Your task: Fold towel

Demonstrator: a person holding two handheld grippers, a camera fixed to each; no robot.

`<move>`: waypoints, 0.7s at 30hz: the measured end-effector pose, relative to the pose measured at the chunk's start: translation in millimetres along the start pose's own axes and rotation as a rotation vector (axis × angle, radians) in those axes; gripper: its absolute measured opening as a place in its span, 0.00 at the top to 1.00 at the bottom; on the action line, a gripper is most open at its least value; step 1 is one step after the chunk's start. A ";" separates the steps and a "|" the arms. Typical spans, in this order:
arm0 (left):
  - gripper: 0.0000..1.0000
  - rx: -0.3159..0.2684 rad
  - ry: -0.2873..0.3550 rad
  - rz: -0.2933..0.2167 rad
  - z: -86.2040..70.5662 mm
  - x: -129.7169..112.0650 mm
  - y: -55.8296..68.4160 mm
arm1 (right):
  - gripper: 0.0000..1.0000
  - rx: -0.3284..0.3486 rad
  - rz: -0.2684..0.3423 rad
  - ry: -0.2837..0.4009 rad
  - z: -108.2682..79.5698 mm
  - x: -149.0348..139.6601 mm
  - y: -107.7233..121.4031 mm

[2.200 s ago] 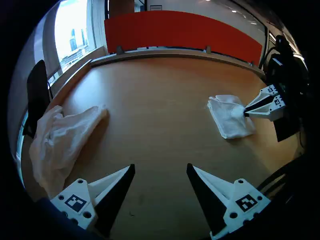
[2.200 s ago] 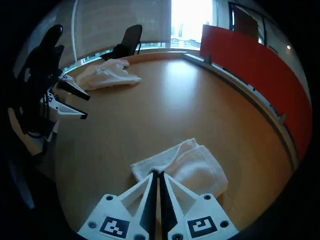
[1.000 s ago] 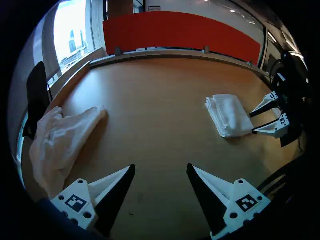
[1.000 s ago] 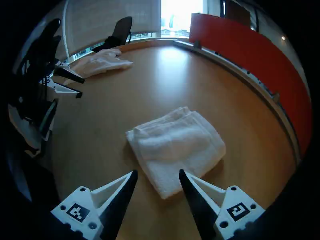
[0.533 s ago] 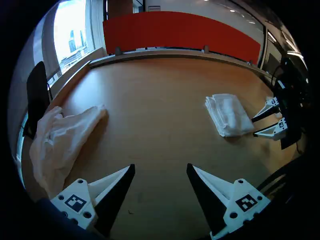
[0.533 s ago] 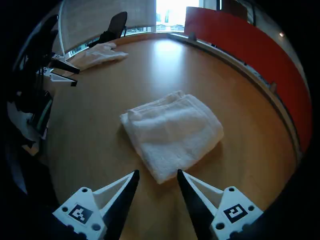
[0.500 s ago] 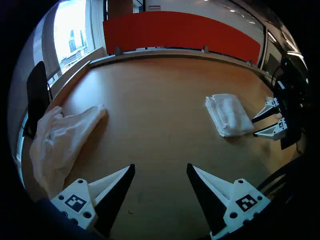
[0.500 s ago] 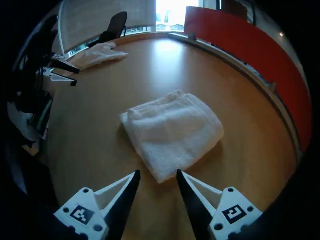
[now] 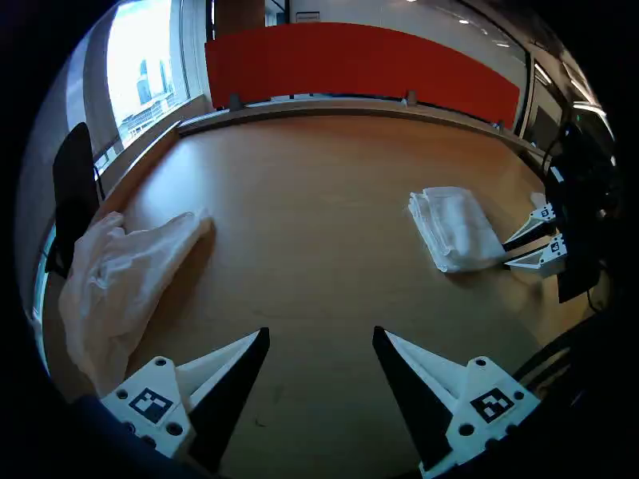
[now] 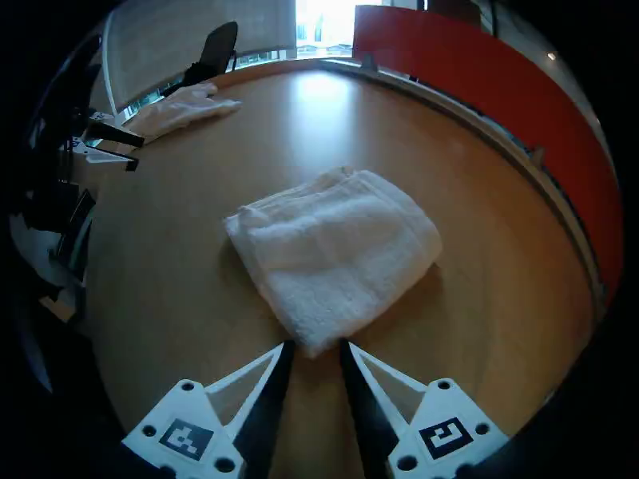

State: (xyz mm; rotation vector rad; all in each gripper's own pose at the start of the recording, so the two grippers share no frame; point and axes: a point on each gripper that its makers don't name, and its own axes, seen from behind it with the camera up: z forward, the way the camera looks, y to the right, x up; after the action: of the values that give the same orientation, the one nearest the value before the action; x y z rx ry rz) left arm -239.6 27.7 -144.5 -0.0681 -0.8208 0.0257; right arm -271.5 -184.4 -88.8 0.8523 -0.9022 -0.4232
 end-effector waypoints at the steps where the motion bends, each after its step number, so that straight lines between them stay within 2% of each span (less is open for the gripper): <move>1: 0.04 0.000 0.000 0.000 0.1 0.1 -0.1 | 0.63 -0.001 0.002 -0.001 0.5 -0.3 0.5; 9: 0.04 -0.001 -0.002 0.006 0.4 0.2 -1.2 | 0.92 0.004 0.010 0.000 2.4 -1.6 0.3; 21: 0.04 -0.008 0.002 0.006 1.4 -0.9 0.2 | 0.95 -0.013 0.004 0.037 -10.6 20.3 6.2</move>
State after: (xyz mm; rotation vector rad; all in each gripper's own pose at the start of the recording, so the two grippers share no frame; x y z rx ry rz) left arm -241.2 27.9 -144.2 -0.0781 -0.8191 0.0284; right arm -251.4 -188.8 -77.1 0.8435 -0.8661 -0.4087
